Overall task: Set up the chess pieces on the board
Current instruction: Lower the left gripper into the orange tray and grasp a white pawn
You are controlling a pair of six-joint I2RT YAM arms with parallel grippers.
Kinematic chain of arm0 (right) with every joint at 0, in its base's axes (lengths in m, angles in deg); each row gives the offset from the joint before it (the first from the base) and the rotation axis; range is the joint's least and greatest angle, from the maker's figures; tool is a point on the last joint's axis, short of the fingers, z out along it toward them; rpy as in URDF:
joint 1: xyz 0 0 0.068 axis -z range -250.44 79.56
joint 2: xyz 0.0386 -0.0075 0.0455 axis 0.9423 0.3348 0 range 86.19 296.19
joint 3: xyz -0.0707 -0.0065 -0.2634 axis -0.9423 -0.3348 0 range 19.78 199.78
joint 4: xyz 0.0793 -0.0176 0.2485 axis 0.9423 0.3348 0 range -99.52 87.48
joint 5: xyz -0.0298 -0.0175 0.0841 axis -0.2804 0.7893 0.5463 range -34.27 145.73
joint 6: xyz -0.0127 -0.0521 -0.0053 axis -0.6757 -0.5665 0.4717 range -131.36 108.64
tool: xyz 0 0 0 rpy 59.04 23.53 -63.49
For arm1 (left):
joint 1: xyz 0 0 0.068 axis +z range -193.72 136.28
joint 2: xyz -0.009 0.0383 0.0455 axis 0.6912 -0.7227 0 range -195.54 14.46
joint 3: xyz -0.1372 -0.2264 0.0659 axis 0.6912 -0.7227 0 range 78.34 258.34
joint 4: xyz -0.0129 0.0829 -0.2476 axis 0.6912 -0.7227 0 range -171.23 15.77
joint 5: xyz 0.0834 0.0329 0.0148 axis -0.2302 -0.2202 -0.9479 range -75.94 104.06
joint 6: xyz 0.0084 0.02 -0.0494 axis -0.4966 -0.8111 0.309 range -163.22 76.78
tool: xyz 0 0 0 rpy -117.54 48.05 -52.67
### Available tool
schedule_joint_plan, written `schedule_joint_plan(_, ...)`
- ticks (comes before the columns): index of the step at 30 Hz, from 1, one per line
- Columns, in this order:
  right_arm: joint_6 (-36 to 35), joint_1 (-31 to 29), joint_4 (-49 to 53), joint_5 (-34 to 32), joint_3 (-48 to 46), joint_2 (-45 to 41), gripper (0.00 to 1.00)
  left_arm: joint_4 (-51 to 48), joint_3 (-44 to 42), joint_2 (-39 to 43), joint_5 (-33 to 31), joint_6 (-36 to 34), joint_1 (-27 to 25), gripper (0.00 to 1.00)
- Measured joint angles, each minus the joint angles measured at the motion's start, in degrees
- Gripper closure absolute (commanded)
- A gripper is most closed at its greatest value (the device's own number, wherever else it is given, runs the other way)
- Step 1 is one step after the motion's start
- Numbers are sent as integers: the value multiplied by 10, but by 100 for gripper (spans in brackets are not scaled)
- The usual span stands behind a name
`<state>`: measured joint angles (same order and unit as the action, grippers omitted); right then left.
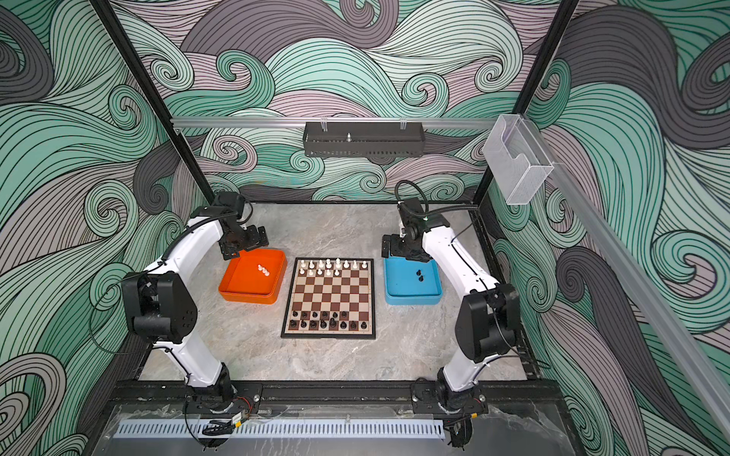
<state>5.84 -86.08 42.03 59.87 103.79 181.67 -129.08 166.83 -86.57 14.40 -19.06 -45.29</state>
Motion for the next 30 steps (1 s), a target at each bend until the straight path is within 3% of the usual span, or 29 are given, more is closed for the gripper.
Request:
schedule_joint_plan(13, -1, 24, -21, 32, -33, 18, 0, -7, -17, -23, -1, 5, 16, 4)
schedule_joint_plan(30, -9, 27, -25, 41, -33, 23, 0, 10, 38, -156, -52, 9, 16, 36)
